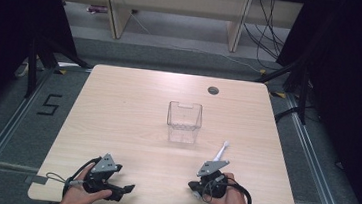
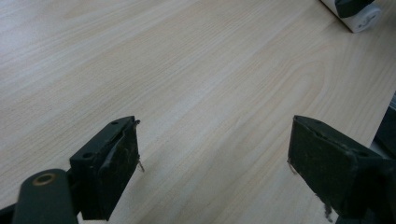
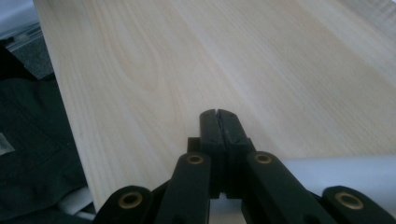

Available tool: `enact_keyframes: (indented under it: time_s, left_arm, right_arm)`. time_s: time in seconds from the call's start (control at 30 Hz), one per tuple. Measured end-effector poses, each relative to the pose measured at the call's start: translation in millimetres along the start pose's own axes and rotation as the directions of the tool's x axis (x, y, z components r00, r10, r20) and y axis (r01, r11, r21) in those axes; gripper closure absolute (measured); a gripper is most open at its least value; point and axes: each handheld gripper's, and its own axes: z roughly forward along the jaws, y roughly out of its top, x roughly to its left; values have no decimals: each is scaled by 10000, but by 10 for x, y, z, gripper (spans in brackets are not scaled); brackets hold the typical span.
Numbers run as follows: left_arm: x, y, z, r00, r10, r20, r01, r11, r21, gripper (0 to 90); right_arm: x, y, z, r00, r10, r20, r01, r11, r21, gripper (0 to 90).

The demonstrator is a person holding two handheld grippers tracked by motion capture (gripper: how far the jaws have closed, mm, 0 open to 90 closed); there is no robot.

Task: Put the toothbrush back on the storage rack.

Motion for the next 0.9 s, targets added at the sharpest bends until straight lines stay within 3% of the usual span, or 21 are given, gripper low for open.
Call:
enact_keyframes:
  time_s: [0.1,0.17,0.2,0.23,0.33,0.5,0.53,0.6,0.63,0.73,0.77,0.8,0.83,0.9]
  left_arm:
    - [0,1,-1,10000,18,-18,-18,10000,20,156]
    - [-4,2,0,10000,-13,61,13,10000,-4,156]
    - [-3,2,0,10000,-8,67,8,10000,6,156]
    - [-1,3,0,10000,-13,94,13,10000,23,156]
    - [-1,2,-2,10000,13,89,-13,10000,22,156]
    - [-3,2,-2,10000,-11,96,11,10000,-8,156]
    - [-2,2,0,10000,-12,85,12,10000,2,156]
    - [-5,2,0,10000,-5,85,5,10000,9,156]
    - [-5,2,0,10000,-2,83,2,10000,9,156]
    - [3,2,0,10000,5,1,-5,10000,15,156]
    - [3,2,0,10000,5,1,-5,10000,15,156]
    - [-4,1,-1,10000,-33,83,33,10000,-21,156]
    - [-2,2,-3,10000,5,88,-5,10000,2,156]
    - [-4,1,2,10000,-55,58,56,10000,-30,156]
  right_arm:
    - [-12,-45,-15,10000,46,18,-46,10000,-34,900]
    - [-14,-98,-76,9978,646,162,-649,9977,207,898]
    - [-14,-98,-76,9978,646,162,-649,9977,207,898]
    - [-64,-110,-79,9997,231,122,-232,9997,53,896]
    - [-109,-160,-122,9967,583,570,-585,9983,22,894]
    - [-156,-204,-164,9967,542,598,-536,9985,-114,891]
    - [-158,-210,-178,9979,479,434,-472,9988,-163,891]
    - [-151,-213,-215,9964,762,372,-766,9970,81,890]
    - [-168,-223,-206,9964,668,519,-664,9977,-100,890]
    - [-174,-243,-238,9946,946,426,-944,9955,-60,888]
    - [-174,-243,-238,9946,946,426,-944,9955,-60,888]
    - [-212,-253,-253,9967,650,489,-647,9979,-90,888]
    - [-208,-260,-265,9952,832,506,-832,9965,-19,888]
    - [-226,-281,-272,9956,752,557,-750,9972,-63,888]
